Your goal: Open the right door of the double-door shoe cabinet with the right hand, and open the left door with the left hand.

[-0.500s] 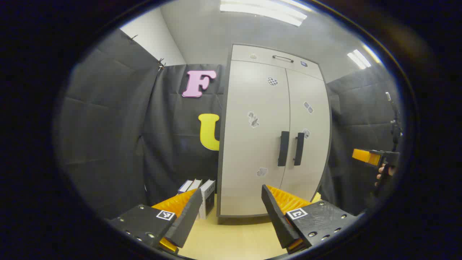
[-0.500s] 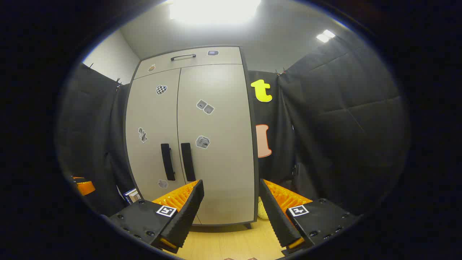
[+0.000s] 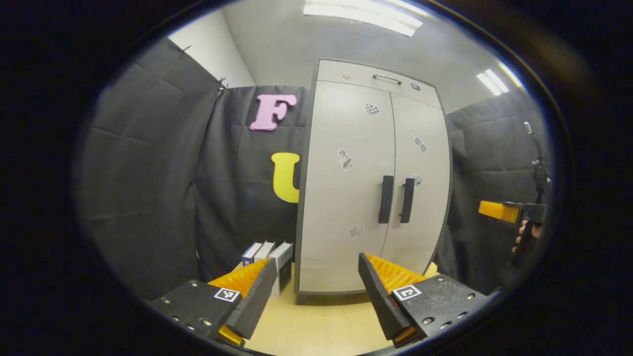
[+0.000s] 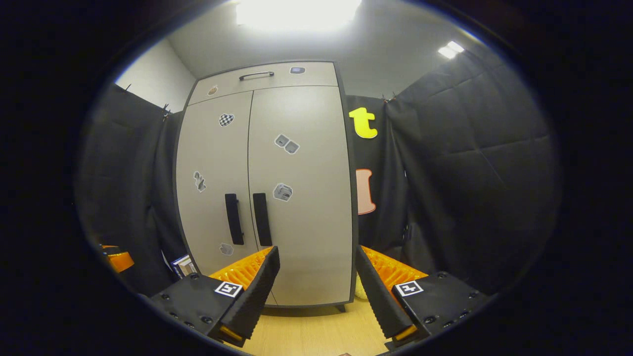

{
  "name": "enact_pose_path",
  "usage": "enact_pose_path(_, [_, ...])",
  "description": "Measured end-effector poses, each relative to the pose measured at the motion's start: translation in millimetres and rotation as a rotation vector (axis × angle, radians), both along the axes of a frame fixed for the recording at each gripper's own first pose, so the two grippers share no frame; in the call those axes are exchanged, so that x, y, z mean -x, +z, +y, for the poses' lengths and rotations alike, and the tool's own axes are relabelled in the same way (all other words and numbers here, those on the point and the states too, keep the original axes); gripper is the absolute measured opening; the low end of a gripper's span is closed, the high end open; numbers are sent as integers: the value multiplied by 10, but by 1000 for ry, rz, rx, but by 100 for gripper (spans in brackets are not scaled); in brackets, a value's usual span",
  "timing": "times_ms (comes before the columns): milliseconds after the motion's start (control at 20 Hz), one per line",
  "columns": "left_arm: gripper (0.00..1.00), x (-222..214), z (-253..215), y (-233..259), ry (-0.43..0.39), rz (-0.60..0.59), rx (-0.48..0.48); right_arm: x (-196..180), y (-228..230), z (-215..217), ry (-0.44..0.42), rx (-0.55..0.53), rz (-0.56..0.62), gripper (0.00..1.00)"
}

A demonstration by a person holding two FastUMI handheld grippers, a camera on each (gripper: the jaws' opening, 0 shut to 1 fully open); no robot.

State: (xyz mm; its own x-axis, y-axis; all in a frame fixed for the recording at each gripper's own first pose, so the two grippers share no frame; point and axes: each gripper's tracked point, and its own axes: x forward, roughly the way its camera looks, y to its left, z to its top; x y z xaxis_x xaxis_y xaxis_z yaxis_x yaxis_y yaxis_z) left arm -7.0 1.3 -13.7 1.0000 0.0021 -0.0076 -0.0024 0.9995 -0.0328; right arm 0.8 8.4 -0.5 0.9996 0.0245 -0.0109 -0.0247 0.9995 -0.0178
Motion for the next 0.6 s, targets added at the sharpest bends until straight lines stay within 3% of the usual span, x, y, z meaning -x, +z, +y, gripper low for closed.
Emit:
enact_pose_path(200, [96, 34, 30, -25, 8, -3, 19, -34, 87, 39, 8, 1, -11, 92])
enact_pose_path(250, [96, 50, 38, -29, 10, -5, 23, -55, 107, 64, 15, 4, -10, 96])
enact_pose_path(350, [96, 59, 42, -38, 11, -8, 28, -107, 184, 124, 34, 17, -13, 92])
enact_pose_path(600, [96, 125, 85, -100, 18, 0, 32, -308, 362, 351, 89, 4, -9, 96])
